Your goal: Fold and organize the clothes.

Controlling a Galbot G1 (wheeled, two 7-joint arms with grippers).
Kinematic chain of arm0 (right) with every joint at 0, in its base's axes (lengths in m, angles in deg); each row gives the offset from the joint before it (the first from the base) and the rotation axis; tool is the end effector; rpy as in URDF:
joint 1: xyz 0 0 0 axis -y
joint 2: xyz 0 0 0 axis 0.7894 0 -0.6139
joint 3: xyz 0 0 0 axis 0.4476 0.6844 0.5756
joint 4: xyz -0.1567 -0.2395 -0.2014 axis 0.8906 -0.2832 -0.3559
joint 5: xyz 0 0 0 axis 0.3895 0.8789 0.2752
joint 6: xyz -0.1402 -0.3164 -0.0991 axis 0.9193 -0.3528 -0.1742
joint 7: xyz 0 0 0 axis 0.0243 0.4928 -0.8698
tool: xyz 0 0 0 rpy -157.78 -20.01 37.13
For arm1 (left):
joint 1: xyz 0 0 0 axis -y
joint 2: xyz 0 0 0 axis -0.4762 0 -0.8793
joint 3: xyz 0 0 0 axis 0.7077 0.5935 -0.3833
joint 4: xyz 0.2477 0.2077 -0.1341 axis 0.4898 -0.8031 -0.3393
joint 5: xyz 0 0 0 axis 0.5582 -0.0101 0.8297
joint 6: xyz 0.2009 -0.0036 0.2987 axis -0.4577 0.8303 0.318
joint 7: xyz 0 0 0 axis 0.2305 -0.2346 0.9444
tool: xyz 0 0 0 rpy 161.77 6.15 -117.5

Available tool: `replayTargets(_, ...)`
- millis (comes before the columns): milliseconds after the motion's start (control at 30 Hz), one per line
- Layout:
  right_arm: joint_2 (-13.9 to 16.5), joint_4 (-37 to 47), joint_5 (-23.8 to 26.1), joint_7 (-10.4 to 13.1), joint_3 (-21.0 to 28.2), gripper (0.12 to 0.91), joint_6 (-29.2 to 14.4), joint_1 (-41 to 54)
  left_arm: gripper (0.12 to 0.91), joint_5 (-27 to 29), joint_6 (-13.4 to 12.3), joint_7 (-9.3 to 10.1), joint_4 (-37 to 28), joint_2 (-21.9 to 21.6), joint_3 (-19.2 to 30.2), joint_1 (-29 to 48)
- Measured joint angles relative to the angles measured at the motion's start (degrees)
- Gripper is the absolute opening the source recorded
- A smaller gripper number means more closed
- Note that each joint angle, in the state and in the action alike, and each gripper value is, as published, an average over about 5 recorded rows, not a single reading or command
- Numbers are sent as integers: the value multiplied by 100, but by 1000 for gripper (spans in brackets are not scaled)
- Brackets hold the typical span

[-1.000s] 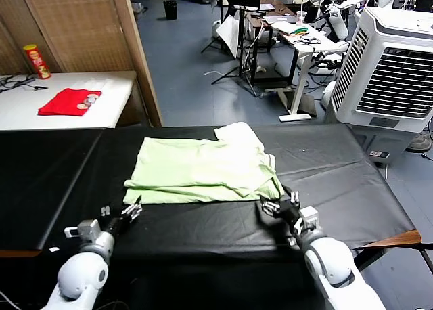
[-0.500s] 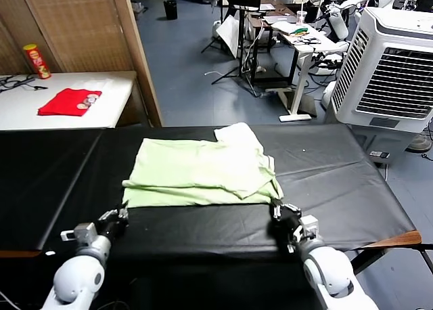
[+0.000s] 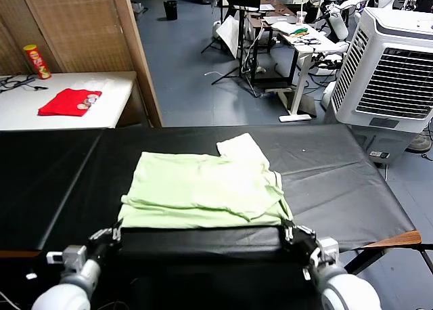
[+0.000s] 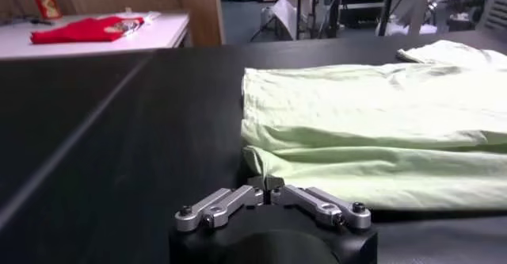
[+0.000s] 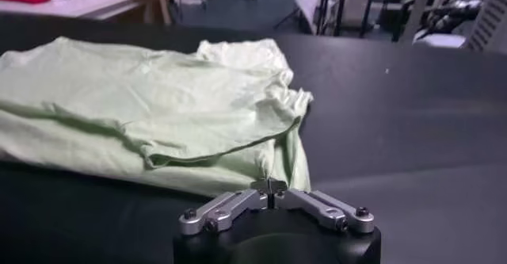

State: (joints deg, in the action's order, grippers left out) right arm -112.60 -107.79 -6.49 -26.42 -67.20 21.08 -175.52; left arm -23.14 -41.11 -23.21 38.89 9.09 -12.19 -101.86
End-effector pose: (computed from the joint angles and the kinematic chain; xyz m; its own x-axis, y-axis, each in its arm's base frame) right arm 0.1720 -0.0516 -0.2498 -0.8369 -0.2174 0.5023 -0.2688 0.9627 -0.0312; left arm 0.1529 0.1049 -0.2717 -0.8656 -0.0532 0.4979 -0.0028 0.9948 0.1015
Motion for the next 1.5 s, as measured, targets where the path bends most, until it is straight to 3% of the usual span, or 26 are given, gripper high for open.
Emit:
replayTargets(133, 127, -198, -290, 48, -123, 766, 56, 69, 569, -14, 44, 0, 246, 25, -139, -248)
replayTargets(267, 242, -82, -553, 208, -128, 795, -200, 500, 747, -351, 80, -22, 444, -49, -330, -283)
replayTargets(367, 276, 311, -585, 282, 33, 798, -379, 1145, 791, -763, 135, -3, 410, -171, -373, 47)
replayTargets(633, 144, 2185, -561, 452, 943, 798, -478, 3445, 798, -1794, 343, 118, -568, -828, 123, 1976)
replayTargets(867, -307, 4176, -570, 480, 1715, 798, -311, 5241, 798, -2040, 616, 119, -2064, -1029, 1102, 3944)
replayTargets(1033, -641, 5236, -577, 442, 2039, 798, -118, 6060, 798, -1975, 760, -50, -3227, -919, 1825, 5073)
replayTargets(1200, -888, 5899, -654, 349, 2127, 798, -1, 6497, 798, -1883, 775, -344, -4136, -777, 2260, 5746)
replayTargets(1500, -1230, 6748, -416, 71, 2099, 769, -182, 6840, 798, -1647, 812, -666, -4980, -538, 2576, 6242)
